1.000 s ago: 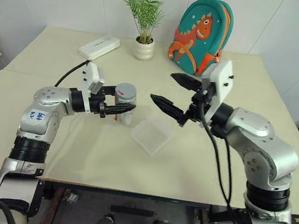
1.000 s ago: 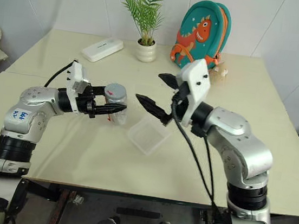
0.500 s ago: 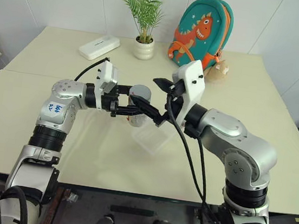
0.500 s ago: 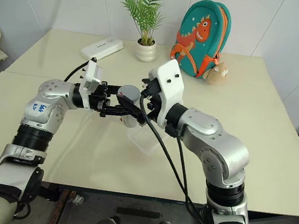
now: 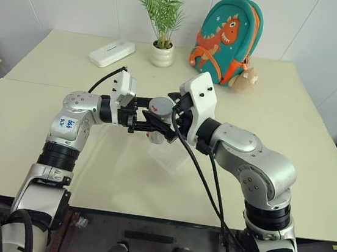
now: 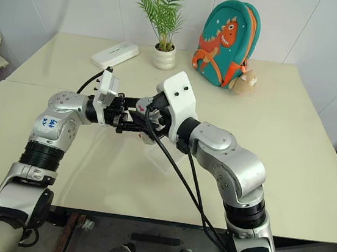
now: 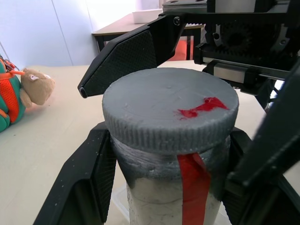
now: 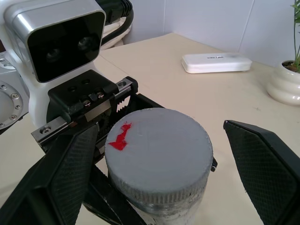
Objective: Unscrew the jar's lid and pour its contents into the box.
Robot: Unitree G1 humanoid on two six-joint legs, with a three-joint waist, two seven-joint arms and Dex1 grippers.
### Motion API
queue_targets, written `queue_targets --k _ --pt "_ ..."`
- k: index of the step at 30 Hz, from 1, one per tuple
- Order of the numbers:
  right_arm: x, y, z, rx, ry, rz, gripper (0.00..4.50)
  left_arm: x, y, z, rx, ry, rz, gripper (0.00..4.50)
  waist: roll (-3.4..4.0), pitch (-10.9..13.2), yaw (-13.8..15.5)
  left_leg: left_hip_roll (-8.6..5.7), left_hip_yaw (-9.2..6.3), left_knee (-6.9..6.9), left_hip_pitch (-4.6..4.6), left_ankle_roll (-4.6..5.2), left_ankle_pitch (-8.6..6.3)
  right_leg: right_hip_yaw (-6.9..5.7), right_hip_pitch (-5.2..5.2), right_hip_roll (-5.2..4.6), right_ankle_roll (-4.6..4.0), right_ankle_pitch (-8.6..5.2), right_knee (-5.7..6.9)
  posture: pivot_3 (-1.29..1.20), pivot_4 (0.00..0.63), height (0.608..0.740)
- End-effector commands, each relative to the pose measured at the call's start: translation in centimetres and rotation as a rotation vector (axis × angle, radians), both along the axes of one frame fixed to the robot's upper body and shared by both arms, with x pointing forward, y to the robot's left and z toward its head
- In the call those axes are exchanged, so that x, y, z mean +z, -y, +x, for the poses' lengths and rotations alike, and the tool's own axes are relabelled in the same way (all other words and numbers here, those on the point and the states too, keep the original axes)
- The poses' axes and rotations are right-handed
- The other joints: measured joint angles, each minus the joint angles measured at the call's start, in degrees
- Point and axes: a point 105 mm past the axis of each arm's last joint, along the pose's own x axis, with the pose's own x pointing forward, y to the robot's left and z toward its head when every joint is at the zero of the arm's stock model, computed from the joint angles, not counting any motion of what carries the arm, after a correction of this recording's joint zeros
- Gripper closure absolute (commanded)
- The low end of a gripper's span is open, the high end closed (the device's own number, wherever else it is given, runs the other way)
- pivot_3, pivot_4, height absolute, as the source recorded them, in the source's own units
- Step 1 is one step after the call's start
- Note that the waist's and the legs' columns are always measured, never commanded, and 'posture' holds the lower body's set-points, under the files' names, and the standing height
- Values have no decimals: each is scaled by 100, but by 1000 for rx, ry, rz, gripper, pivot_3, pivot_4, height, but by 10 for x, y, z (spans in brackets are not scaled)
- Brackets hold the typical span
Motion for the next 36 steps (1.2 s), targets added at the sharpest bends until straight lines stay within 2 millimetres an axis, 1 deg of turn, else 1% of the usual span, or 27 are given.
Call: queue_targets --k 1,5,6,11,17,19,24,28,32,36 --pt "15 -1 -3 1 61 20 542 11 -1 -2 0 47 -14 1942 0 0 1 0 0 0 0 0 0 0 0 0 0 0 0 0 150 740" --pt "14 -3 -5 25 48 22 1825 11 -1 -2 7 46 -18 1942 0 0 2 0 0 1 0 0 0 0 0 0 0 0 2 0 150 740" --pt "14 -3 -6 33 47 24 1936 11 -1 -2 9 45 -19 1942 0 0 3 0 0 1 0 0 0 0 0 0 0 0 2 0 150 740" --pt "20 -6 -14 99 69 53 1935 11 -2 -2 8 31 -28 1942 0 0 1 0 0 1 0 0 0 0 0 0 0 0 1 0 150 740" --pt "27 -10 -31 269 98 61 1935 8 -5 -4 -23 -19 -30 1942 0 0 4 0 0 1 0 0 0 0 0 0 0 0 1 0 150 740" --pt "28 -11 -39 350 109 44 1935 5 -7 -3 -29 -27 -9 1942 0 0 0 0 0 1 0 0 0 0 0 0 0 0 1 0 150 740" --pt "23 -11 -51 495 129 -34 1935 2 -9 -1 -47 -36 12 1942 0 0 0 0 0 2 0 0 0 -1 0 1 0 0 1 0 150 740" --pt "24 -11 -61 621 164 -77 1935 -2 -9 1 -71 -41 41 1942 0 0 2 0 1 3 0 0 0 -1 0 3 1 0 1 0 150 740" --pt "34 -11 -65 707 197 -63 1935 -2 -9 4 -93 -53 43 1942 0 0 -10 0 1 3 0 0 0 0 0 4 1 0 2 0 150 740" --pt "45 -11 -72 800 220 -29 1935 -7 -10 9 -105 -74 63 1942 0 0 2 0 1 4 -1 0 0 -1 0 4 1 1 1 0 150 740"
